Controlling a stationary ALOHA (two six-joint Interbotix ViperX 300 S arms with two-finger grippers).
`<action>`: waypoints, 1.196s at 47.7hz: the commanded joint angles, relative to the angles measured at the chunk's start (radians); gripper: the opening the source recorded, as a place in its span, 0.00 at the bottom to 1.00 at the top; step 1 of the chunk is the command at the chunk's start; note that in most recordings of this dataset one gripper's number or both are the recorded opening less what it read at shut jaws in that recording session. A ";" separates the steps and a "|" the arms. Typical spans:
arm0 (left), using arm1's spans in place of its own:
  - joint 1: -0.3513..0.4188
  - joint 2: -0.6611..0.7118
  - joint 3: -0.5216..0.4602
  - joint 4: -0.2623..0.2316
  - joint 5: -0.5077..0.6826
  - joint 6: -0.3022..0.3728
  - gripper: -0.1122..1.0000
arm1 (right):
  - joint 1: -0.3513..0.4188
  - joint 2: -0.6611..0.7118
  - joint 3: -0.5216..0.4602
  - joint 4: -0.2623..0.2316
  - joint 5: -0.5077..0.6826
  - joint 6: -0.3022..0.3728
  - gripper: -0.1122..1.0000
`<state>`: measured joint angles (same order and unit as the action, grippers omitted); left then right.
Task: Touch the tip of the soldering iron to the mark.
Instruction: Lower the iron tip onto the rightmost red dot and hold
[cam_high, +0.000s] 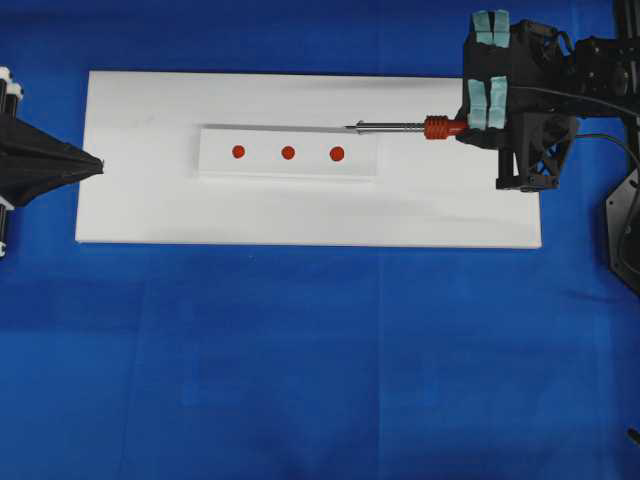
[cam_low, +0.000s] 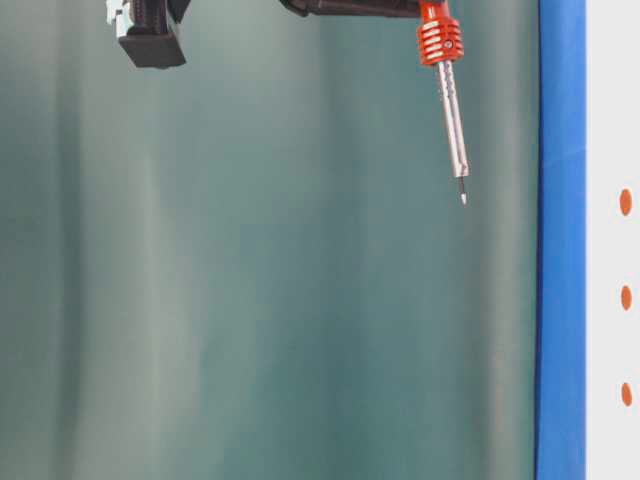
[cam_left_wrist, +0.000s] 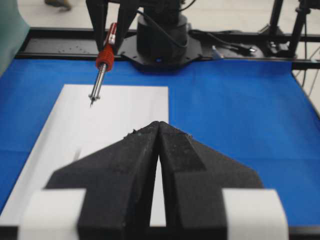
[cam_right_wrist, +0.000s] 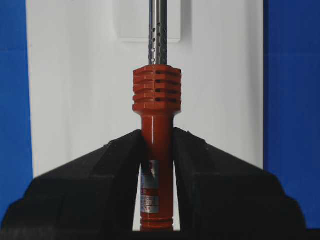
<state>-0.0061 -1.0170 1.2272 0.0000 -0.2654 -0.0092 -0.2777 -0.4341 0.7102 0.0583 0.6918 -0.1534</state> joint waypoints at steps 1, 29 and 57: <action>0.000 0.005 -0.011 0.002 -0.012 -0.002 0.10 | -0.002 0.006 -0.012 -0.002 -0.006 0.003 0.16; 0.000 0.005 -0.009 0.003 -0.009 -0.002 0.10 | -0.002 0.198 -0.011 -0.002 -0.081 0.023 0.16; 0.000 0.005 -0.011 0.003 -0.011 0.000 0.10 | -0.012 0.249 0.029 -0.002 -0.133 0.023 0.16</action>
<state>-0.0061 -1.0170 1.2272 0.0015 -0.2654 -0.0092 -0.2823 -0.1764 0.7486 0.0583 0.5676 -0.1289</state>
